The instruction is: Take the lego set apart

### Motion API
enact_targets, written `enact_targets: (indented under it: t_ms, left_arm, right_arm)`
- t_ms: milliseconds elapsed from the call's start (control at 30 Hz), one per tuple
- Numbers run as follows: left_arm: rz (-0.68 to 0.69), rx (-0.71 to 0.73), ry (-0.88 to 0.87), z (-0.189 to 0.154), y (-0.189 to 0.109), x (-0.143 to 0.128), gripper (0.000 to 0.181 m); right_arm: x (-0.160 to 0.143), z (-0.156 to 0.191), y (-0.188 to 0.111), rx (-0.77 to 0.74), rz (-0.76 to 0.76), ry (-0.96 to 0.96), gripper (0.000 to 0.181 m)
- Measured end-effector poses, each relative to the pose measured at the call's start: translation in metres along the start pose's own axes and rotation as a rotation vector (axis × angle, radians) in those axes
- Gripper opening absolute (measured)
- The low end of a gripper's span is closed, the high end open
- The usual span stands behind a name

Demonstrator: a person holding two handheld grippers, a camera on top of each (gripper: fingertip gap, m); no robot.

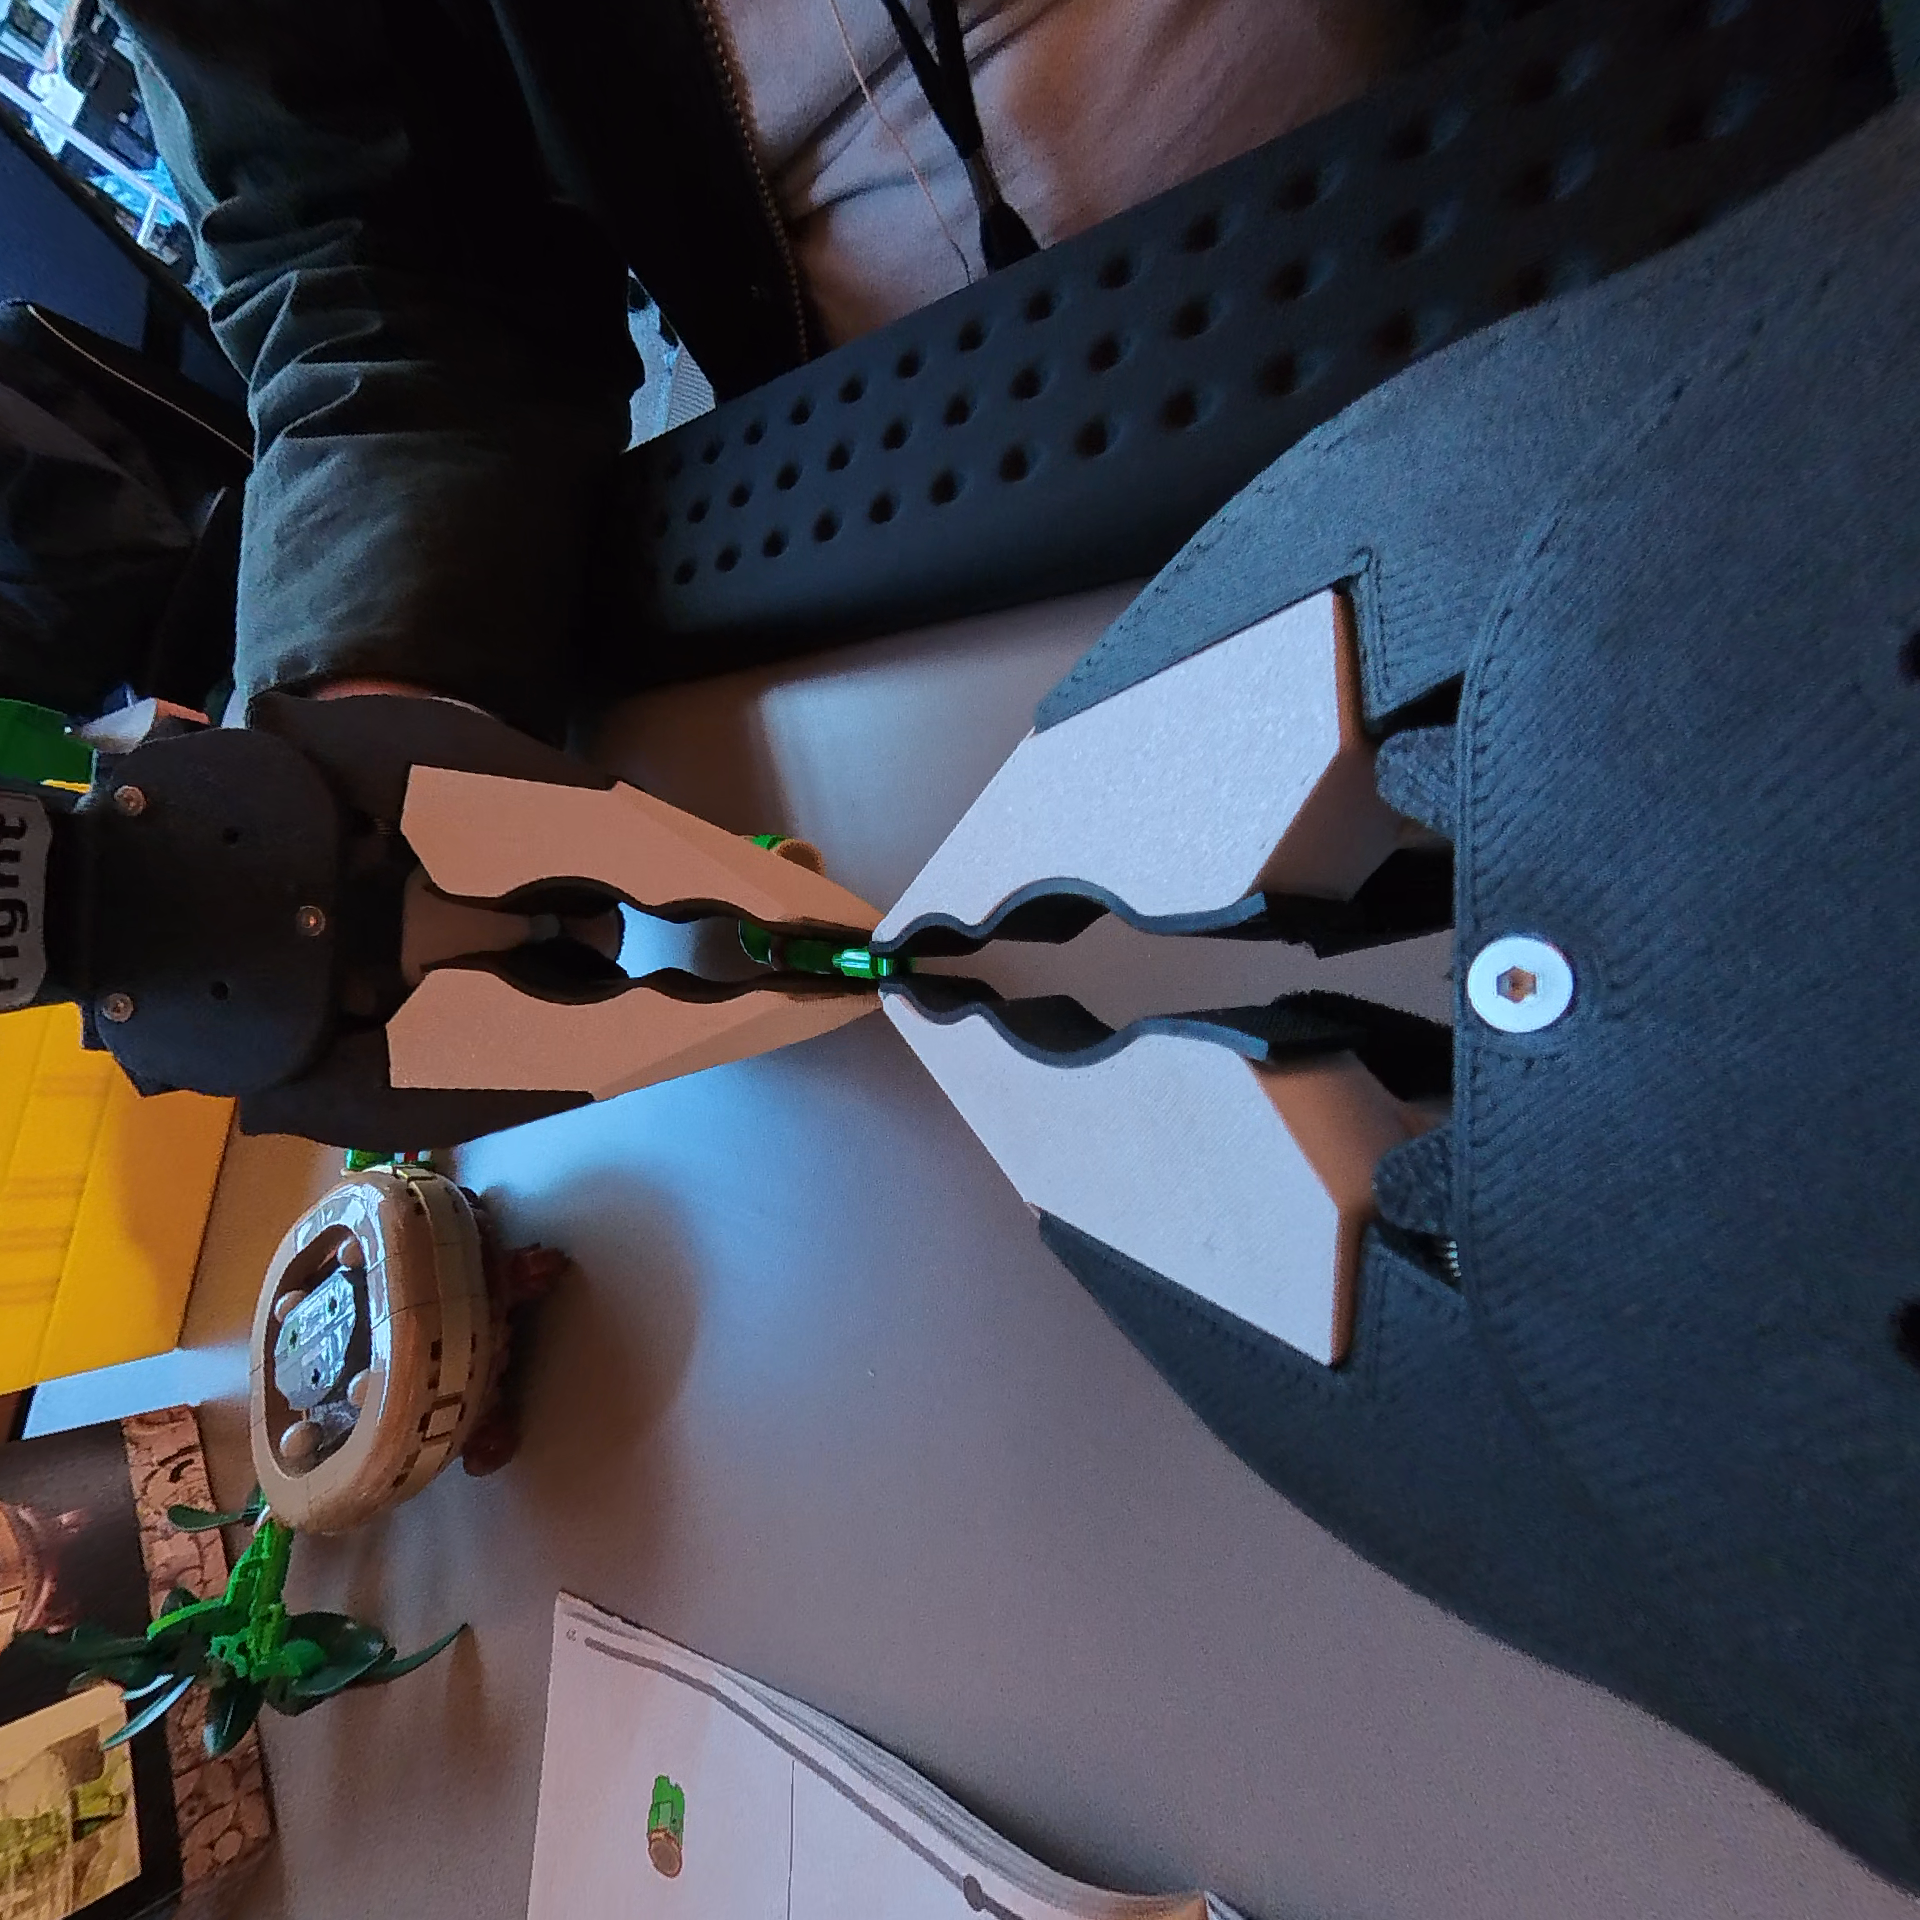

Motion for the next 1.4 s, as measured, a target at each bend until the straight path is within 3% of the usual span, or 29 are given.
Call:
enact_targets:
  t_ms: [800,967,1167,1400]
  left_arm:
    - [0.031,-0.028,0.009,-0.004,0.003,0.0,0.001]
    - [0.049,-0.013,-0.005,-0.003,0.005,-0.004,0.001]
    - [0.044,-0.017,-0.008,-0.002,0.006,-0.003,0.001]
    - [0.029,-0.025,-0.013,-0.002,0.004,-0.002,0.001]
  right_arm:
    - [-0.006,0.002,0.001,0.073,-0.015,0.016,0.007]
    - [-0.005,-0.004,-0.012,0.076,-0.102,0.069,0.01]
    - [-0.006,-0.001,-0.002,0.049,-0.016,0.025,0.008]
    - [-0.006,-0.003,-0.002,0.098,-0.046,0.064,0.004]
Point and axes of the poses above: each gripper's, where its closed fingertips meet, y out along the fingers, x out of its top, z = x × y across the jaws, the point moved 10 cm from there along -y, back along the fingers, and after that the axes turned 14 degrees about z, right-handed, at the moved point
